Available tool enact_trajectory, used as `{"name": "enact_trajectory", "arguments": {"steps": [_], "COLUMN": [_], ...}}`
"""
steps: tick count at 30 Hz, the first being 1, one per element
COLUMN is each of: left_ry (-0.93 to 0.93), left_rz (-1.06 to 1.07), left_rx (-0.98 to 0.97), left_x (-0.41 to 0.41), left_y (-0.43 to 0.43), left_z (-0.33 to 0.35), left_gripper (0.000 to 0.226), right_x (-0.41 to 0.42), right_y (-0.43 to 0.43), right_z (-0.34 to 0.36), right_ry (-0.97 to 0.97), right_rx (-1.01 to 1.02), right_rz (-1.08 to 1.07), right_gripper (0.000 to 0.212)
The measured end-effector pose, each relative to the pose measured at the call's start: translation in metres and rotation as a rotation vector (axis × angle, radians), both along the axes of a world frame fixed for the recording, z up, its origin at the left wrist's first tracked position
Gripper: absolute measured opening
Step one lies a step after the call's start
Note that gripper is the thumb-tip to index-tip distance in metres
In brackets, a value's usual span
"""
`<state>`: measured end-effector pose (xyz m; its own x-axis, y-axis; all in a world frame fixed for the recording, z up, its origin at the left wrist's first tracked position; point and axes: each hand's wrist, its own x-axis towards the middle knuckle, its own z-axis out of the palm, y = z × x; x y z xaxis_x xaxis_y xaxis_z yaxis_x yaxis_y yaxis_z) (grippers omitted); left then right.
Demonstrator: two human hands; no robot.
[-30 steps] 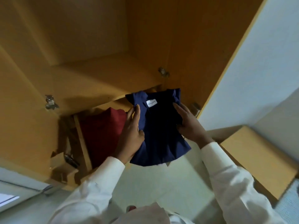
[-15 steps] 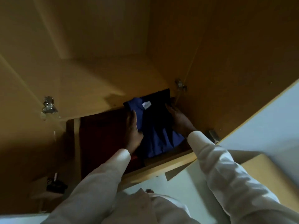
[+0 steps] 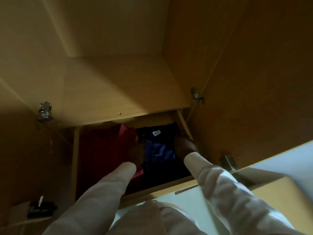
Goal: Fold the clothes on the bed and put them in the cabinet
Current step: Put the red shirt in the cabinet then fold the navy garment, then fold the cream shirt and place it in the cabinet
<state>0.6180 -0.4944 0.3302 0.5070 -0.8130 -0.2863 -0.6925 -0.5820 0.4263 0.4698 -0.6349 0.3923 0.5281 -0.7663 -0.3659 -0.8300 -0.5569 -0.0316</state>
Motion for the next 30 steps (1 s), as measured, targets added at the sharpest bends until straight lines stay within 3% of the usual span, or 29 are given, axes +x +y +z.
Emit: {"name": "enact_trajectory", "arguments": {"steps": [3, 6, 8, 11, 17, 20, 21, 23, 26, 30], "left_ry": [-0.14, -0.266, -0.253, -0.177, 0.127, 0.447, 0.558, 0.715, 0.813, 0.901], "left_rz": [-0.147, -0.248, -0.242, -0.245, -0.043, 0.094, 0.15, 0.201, 0.152, 0.029], "left_rx": [-0.034, 0.147, 0.258, 0.268, 0.005, -0.218, -0.293, -0.408, -0.527, -0.473], "left_x": [0.004, 0.005, 0.009, 0.016, -0.01, -0.04, -0.05, -0.079, -0.117, -0.153], "left_y": [-0.008, -0.014, -0.015, -0.017, -0.016, 0.0, 0.007, 0.025, 0.065, 0.138], "left_z": [-0.005, -0.007, -0.005, -0.012, 0.009, 0.021, 0.03, 0.051, 0.069, 0.052], "left_gripper": [0.058, 0.056, 0.036, 0.032, 0.053, 0.032, 0.022, 0.024, 0.023, 0.017], "right_x": [-0.005, -0.026, -0.036, -0.038, -0.048, -0.064, -0.069, -0.09, -0.121, -0.169], "right_y": [0.014, 0.014, 0.014, 0.01, 0.015, 0.04, 0.051, 0.081, 0.138, 0.224], "right_z": [-0.018, -0.04, -0.045, -0.047, -0.023, 0.006, 0.016, 0.03, 0.044, 0.022], "right_ry": [0.012, 0.118, 0.05, -0.002, -0.152, -0.413, -0.523, -0.7, -0.878, -0.963], "right_rx": [0.202, 0.307, 0.318, 0.372, 0.402, 0.327, 0.337, 0.319, 0.204, 0.189], "right_rz": [-0.007, 0.018, 0.005, -0.083, -0.118, -0.025, -0.006, -0.016, -0.145, -0.396], "right_gripper": [0.045, 0.035, 0.026, 0.045, 0.051, 0.061, 0.056, 0.045, 0.033, 0.03]}}
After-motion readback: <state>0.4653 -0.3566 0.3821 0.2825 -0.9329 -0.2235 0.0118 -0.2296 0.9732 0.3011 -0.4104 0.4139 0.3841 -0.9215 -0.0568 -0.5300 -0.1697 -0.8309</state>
